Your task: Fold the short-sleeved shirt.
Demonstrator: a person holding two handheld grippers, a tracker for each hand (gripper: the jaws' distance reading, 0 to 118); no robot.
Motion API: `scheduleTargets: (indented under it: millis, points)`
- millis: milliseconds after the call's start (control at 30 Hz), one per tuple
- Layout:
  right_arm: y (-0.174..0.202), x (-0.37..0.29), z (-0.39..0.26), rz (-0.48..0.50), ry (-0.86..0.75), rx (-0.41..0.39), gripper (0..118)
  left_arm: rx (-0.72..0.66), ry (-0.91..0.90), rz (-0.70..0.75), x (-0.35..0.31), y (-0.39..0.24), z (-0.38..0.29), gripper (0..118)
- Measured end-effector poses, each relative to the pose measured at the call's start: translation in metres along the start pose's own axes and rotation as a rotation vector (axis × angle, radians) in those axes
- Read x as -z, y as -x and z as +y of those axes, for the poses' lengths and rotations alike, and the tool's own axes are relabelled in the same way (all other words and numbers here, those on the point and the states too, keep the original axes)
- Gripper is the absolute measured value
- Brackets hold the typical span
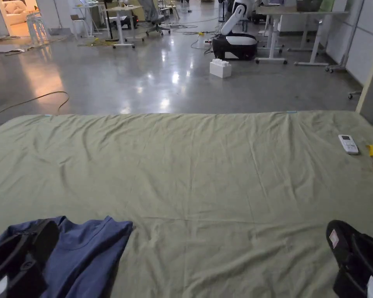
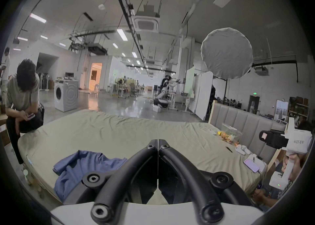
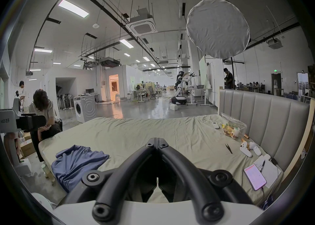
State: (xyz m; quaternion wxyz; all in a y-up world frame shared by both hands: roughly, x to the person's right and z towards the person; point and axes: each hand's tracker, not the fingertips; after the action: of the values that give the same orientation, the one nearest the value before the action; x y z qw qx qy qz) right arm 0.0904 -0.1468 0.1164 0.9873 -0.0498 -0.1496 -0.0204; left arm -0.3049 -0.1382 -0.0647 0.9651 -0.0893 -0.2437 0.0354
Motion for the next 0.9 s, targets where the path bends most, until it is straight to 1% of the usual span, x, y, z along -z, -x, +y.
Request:
scheduleTargets:
  millis: [33,67,100,167,200,233,267,400,433,500,567,633,733,800,867,900]
  points:
    - [-0.001,0.002,-0.003,0.001,0.012,0.007,0,0.02,0.013,0.034,0.002,0.006,-0.003,0]
    - [-0.001,0.003,-0.007,-0.001,0.026,0.013,0,0.028,0.028,0.048,0.006,0.014,-0.007,3]
    - [-0.002,0.006,-0.011,-0.003,0.041,0.023,0,0.034,0.079,0.053,0.012,0.022,-0.012,12]
    - [-0.004,0.01,-0.022,-0.011,0.112,0.081,0,0.031,0.142,0.094,0.026,0.035,-0.024,46]
    - [-0.004,0.012,-0.024,-0.006,0.096,0.06,0,0.027,0.19,0.106,0.036,0.045,-0.03,64]
    - [-0.004,0.014,-0.028,-0.005,0.125,0.073,0,0.011,0.226,0.113,0.045,0.054,-0.038,82]
    - [-0.004,0.016,-0.033,-0.008,0.147,0.075,0,-0.026,0.265,0.113,0.058,0.067,-0.048,90]
    - [-0.002,0.027,-0.047,-0.019,0.231,0.058,0,-0.108,0.429,0.147,0.115,0.115,-0.093,94]
    - [-0.002,0.03,-0.051,-0.017,0.254,0.063,0,-0.111,0.47,0.168,0.131,0.125,-0.105,95]
    - [-0.001,0.037,-0.056,-0.02,0.298,0.07,0,-0.071,0.57,0.194,0.162,0.141,-0.128,97]
    - [0.0,0.043,-0.062,-0.031,0.335,0.069,0,-0.076,0.572,0.194,0.188,0.158,-0.149,97]
    - [0.002,0.049,-0.066,-0.039,0.36,0.067,0,-0.059,0.634,0.236,0.211,0.174,-0.167,97]
    - [0.005,0.055,-0.072,-0.049,0.393,0.053,0,-0.12,0.692,0.271,0.237,0.197,-0.185,97]
    - [0.007,0.059,-0.076,-0.048,0.418,0.037,0,-0.152,0.721,0.247,0.248,0.208,-0.199,97]
    - [0.009,0.064,-0.079,-0.048,0.458,0.018,0,-0.086,0.736,0.268,0.249,0.198,-0.199,96]
    - [0.003,0.061,-0.088,-0.048,0.464,0.012,0,-0.032,0.766,0.29,0.25,0.191,-0.195,89]
